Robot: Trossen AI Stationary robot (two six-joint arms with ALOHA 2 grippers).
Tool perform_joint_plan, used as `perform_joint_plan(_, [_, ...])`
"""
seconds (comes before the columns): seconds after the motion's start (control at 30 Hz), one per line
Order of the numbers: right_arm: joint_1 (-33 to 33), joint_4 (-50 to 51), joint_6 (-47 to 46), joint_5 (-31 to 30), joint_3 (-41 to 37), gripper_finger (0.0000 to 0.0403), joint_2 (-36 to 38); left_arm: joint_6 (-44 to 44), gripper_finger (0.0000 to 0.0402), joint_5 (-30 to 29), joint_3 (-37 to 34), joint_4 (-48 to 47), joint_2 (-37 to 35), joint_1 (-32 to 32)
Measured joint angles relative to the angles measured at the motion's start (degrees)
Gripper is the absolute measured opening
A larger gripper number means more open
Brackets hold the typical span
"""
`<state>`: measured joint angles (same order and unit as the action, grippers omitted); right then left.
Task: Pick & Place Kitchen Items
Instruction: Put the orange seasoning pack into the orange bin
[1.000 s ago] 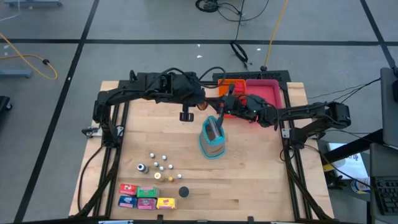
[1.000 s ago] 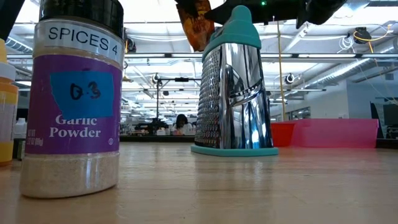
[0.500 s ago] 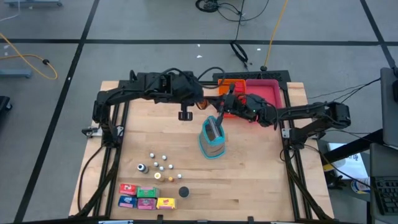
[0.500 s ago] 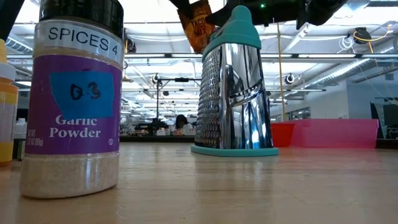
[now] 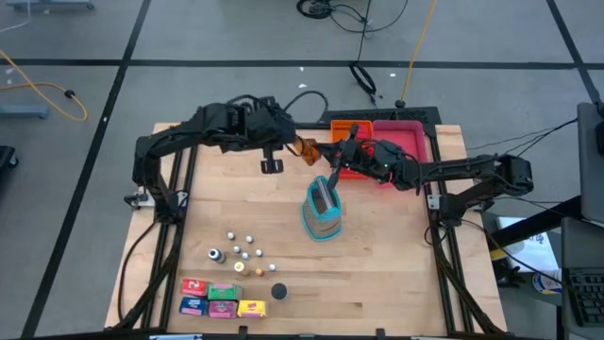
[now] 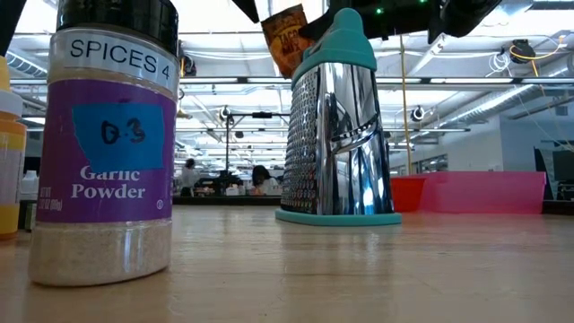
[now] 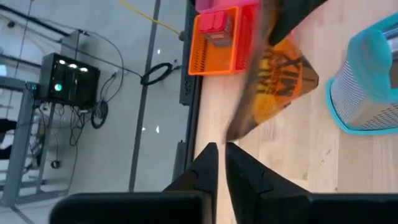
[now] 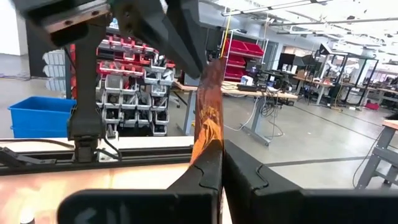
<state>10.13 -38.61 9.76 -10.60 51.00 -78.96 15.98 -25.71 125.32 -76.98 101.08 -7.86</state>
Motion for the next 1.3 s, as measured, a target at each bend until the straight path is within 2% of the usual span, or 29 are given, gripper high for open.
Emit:
perform_joint_plan(0.2, [1.79,1.98,0.04,-0.08,0.0,0.0,0.0,-2.68,0.0098,0.02,0.02,-2.17,-3.08,-1.07])
perform_joint_plan(0.33, [3.86,2.41,0.0,-0.06,0.0,0.0,0.03,-6.94,0.0126,0.15,-0.02,-7.67,-4.51,-2.17])
perform_joint_plan(0.47, [6.27,4.65,-0.02,-0.07,-0.02,0.0,0.75,-11.89,0.0137,0.17,-0.07,-13.39,-5.28,-3.29])
perform_joint_plan(0.67, [10.92,4.37,-1.01,-0.06,-4.2,0.0,4.33,-13.53,0.0138,0.55,-4.2,-11.53,-7.93,-3.52])
perform_joint_plan(0.77, [13.45,1.62,-2.39,-0.06,-8.47,0.0,6.5,-13.79,0.0138,0.87,-9.81,-8.69,-10.69,-3.45])
perform_joint_plan(1.0, [18.26,-8.61,-6.07,-1.47,-17.76,0.0,8.34,-12.96,0.0136,1.92,-29.04,6.53,-19.38,-3.47])
perform_joint_plan(1.1, [19.37,-9.55,-6.05,-4.51,-18.89,0.0,7.37,-14.09,0.0136,1.94,-36.39,11.56,-22.14,-3.46])
perform_joint_plan(1.3, [21.81,-11.86,-6.47,-4.58,-19.26,0.0,3.27,-16.18,0.0136,1.92,-48.04,20.55,-26.51,-3.28])
